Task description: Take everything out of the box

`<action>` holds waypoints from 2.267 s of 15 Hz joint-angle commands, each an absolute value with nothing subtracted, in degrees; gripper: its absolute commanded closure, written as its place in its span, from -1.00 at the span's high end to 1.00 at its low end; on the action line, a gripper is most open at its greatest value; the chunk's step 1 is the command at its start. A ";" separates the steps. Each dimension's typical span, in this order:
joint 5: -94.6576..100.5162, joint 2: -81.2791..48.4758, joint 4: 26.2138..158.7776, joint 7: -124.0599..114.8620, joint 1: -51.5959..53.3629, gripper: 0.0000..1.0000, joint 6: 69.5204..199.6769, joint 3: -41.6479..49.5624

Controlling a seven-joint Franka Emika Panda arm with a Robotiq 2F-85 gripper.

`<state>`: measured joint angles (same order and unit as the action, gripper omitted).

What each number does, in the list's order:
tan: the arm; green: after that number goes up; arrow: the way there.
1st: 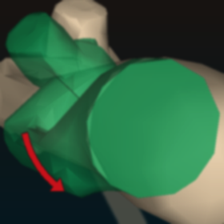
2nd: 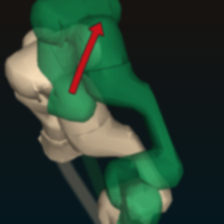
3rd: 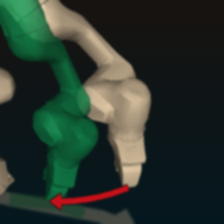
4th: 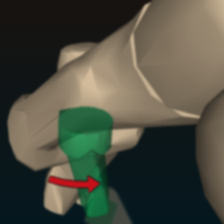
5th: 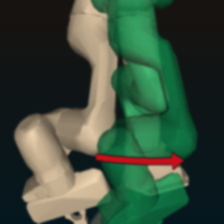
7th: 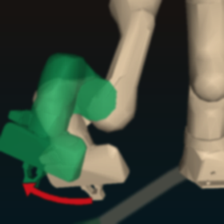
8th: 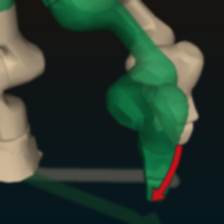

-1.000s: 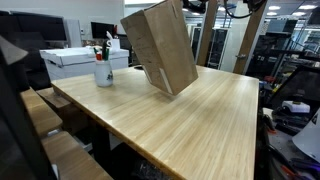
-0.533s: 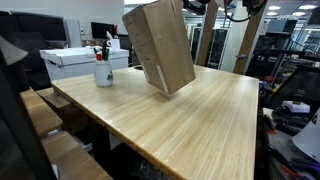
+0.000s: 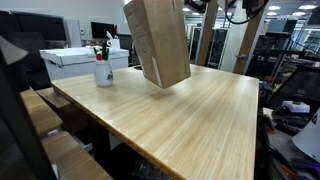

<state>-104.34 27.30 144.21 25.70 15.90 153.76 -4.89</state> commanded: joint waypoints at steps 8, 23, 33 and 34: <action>-119.29 31.88 148.34 42.28 15.15 -0.92 150.70 -3.54; -135.39 34.41 153.08 51.22 2.66 -0.92 136.25 -11.02; -140.88 36.26 154.97 52.80 -0.18 -0.92 131.00 -12.94; -141.43 36.41 155.11 52.98 -0.29 -0.92 130.54 -12.97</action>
<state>-137.84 33.80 153.64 50.53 1.24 134.07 -12.27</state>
